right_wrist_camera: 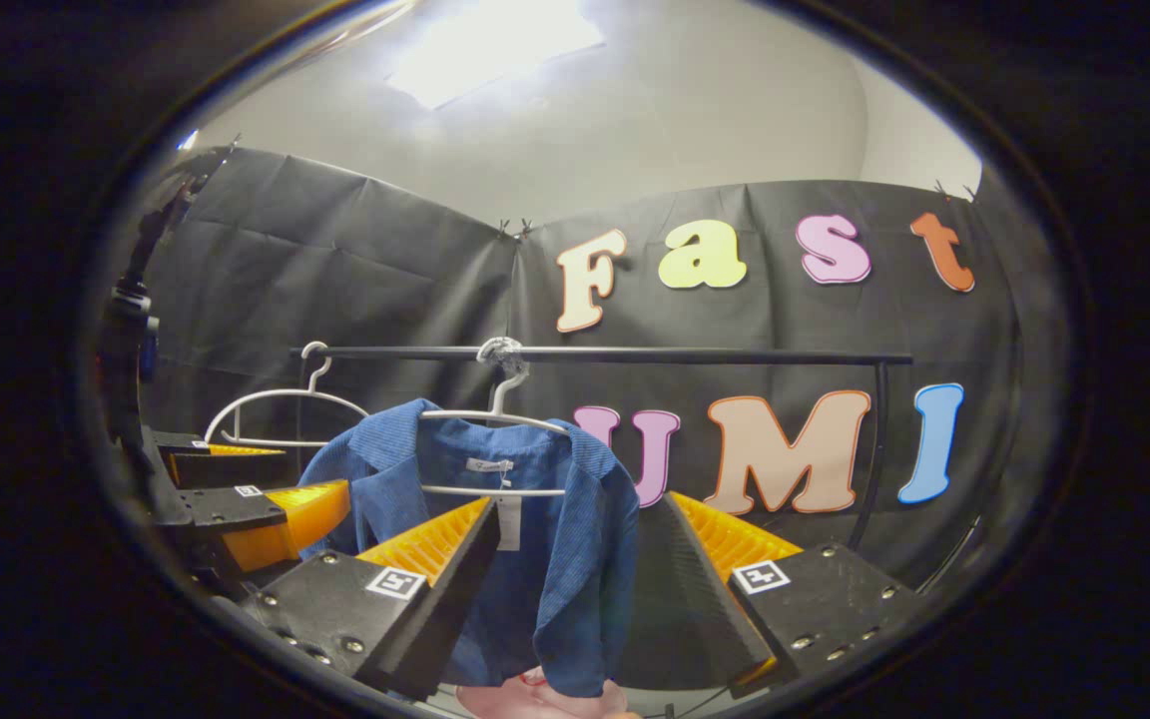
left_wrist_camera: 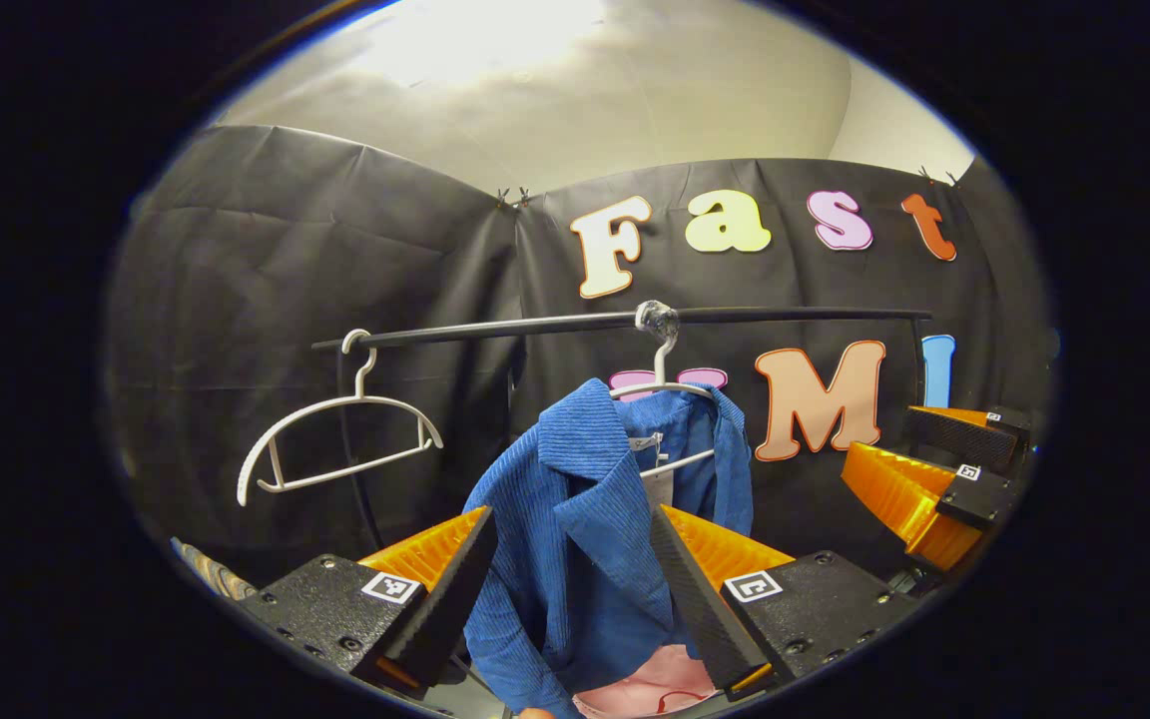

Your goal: Grasp the clothes on the hanger with both hands and then place them into the laundry hamper below.

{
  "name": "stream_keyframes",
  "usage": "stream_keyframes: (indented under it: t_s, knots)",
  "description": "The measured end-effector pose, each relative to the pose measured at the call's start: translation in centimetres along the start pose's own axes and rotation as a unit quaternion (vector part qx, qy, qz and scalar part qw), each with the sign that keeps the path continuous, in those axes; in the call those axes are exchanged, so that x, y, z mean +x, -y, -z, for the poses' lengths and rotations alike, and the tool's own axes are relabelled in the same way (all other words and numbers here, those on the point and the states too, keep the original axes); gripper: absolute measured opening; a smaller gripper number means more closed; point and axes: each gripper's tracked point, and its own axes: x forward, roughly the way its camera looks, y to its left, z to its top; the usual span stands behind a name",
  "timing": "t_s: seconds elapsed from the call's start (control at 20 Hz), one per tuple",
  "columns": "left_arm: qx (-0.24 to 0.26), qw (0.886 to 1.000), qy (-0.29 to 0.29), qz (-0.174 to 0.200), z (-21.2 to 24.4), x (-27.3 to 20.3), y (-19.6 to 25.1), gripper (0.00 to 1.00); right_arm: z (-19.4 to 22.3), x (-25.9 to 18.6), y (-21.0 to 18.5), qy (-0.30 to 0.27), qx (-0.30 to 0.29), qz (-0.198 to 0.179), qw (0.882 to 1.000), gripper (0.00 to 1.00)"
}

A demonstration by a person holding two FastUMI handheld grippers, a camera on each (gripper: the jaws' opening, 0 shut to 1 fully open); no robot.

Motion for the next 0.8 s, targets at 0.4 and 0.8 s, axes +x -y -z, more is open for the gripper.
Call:
stream_keyframes:
  t_s: [0.4,0.8]
  knots:
    - [0.001,1.000,-0.004,-0.004,1.2,2.9,2.2,0.92,-0.1,-0.4,0.7,-0.005,-0.012,0.017,1.000,0.96]
    - [-0.001,0.999,-0.020,-0.047,4.2,7.5,2.3,0.92,-0.4,-2.0,3.8,-0.014,-0.035,0.060,0.997,0.96]
